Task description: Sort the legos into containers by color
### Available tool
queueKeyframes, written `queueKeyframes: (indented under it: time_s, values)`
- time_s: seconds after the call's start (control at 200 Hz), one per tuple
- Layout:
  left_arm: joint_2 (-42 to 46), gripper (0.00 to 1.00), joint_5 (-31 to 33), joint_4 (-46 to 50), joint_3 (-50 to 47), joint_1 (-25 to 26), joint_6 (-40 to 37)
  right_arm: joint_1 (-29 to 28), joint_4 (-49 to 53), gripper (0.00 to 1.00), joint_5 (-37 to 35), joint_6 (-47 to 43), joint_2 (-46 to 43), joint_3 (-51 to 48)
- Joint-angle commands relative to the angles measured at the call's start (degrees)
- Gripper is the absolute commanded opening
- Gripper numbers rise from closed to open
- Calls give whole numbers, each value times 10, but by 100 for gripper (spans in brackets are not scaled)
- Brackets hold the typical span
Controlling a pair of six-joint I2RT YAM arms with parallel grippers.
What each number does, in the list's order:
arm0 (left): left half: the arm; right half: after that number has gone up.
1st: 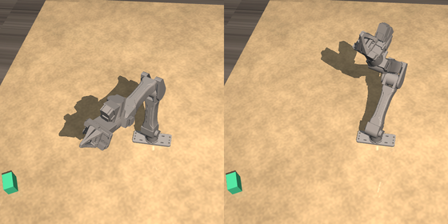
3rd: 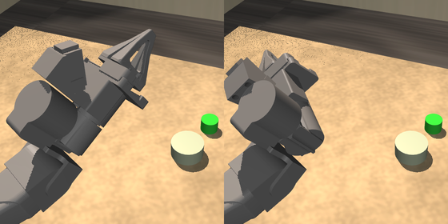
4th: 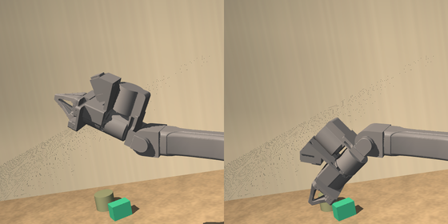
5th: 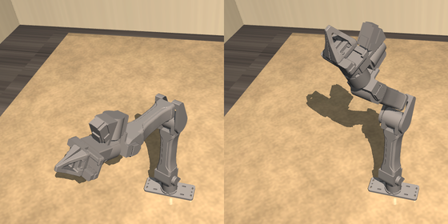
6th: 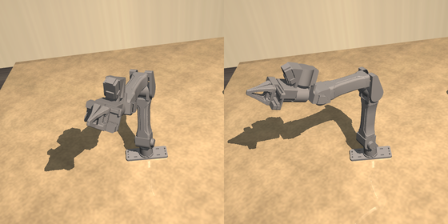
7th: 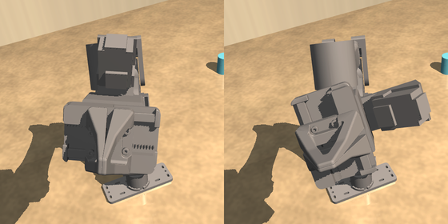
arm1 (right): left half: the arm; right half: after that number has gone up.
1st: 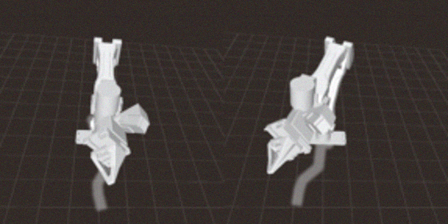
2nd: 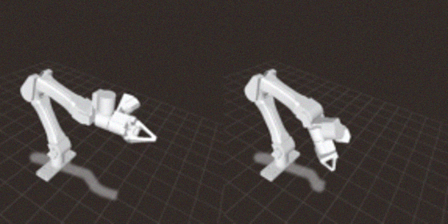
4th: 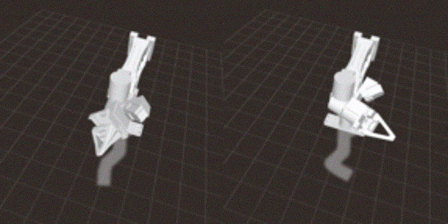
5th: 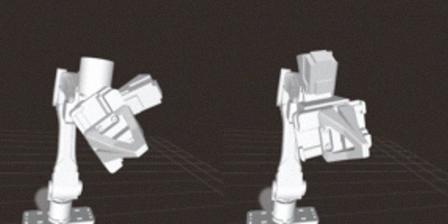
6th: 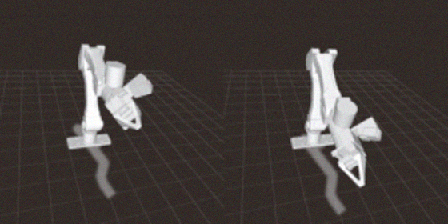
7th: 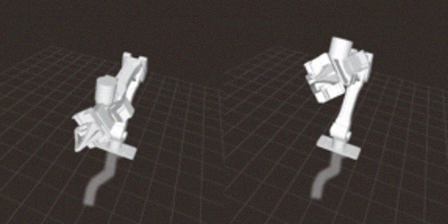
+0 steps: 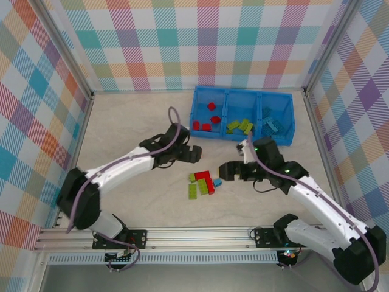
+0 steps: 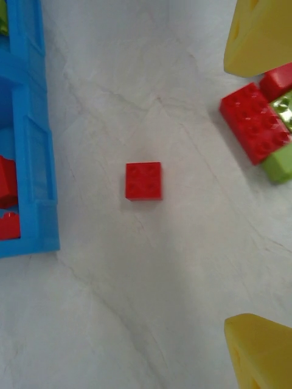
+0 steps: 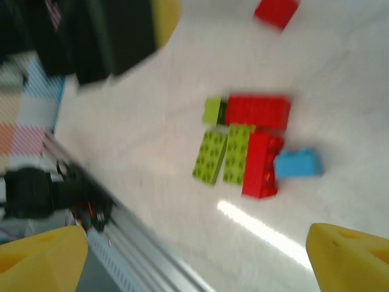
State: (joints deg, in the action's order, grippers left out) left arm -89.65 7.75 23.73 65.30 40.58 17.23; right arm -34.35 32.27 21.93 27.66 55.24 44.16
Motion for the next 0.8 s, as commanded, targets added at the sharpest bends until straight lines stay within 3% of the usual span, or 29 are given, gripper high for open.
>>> queueKeyframes:
  time_s: [0.0,0.1,0.33,0.64,0.8]
  values:
    - [-76,98,-15,0,49,-4,23,-56,63,99,-38,16,28,24]
    - [-138,94,-10,-17,81,-1,27,-85,67,100,-56,22,49,34]
    - [-253,92,-1,2,165,6,-4,-89,45,100,-62,50,13,13]
    - [-294,50,68,31,189,29,-3,-89,46,100,-82,67,-17,-3]
    - [-289,26,67,30,169,34,5,-89,38,100,-83,71,-17,-5]
